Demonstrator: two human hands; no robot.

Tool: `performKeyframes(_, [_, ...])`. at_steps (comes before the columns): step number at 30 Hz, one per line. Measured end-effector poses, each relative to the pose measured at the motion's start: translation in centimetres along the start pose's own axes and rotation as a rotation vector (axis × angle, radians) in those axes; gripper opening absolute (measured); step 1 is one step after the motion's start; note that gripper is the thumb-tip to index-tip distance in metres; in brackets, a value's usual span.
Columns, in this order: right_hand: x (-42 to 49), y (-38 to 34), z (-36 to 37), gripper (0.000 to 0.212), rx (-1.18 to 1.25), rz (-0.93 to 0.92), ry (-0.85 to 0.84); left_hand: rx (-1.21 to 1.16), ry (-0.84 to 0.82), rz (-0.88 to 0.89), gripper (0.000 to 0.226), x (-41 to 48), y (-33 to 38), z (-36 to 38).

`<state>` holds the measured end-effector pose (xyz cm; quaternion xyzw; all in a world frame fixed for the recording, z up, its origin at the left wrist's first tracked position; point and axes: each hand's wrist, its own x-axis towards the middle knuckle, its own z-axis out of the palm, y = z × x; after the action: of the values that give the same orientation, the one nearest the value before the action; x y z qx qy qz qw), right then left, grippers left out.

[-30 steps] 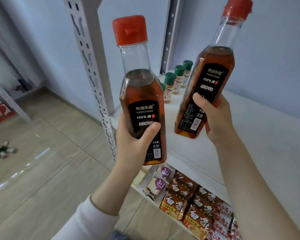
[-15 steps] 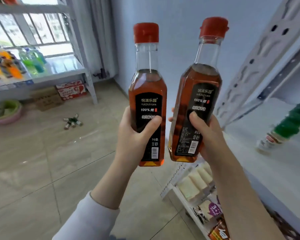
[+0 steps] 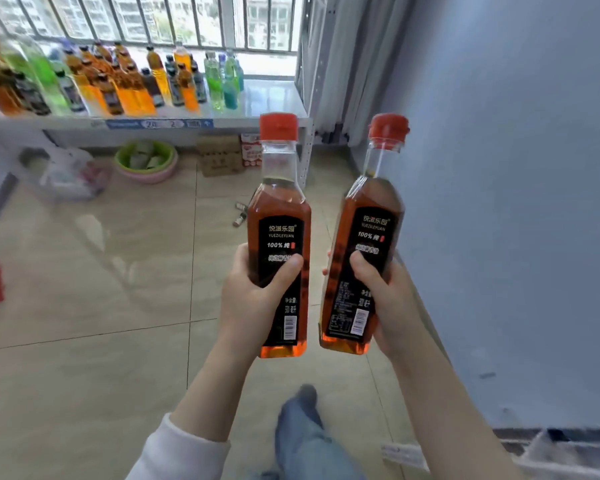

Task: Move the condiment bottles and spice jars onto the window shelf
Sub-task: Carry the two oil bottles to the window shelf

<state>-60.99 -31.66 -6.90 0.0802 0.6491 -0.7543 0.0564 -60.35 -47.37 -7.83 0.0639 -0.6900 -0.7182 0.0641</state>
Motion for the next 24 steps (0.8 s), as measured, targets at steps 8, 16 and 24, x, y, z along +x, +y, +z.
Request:
performKeyframes(8, [17.9,-2.9,0.4,0.054,0.014,-0.018,-0.069,0.008,0.064,-0.003,0.028,16.4,0.0,4.0])
performKeyframes(16, [33.5,-7.3,1.3,0.043,0.020,-0.029,-0.141,-0.039,0.112,-0.010,0.046,31.1,2.0,7.1])
performKeyframes(24, [47.7,-9.3,4.3,0.044,0.039,-0.049,-0.180,-0.012,0.139,0.035,0.039,45.5,1.3,6.9])
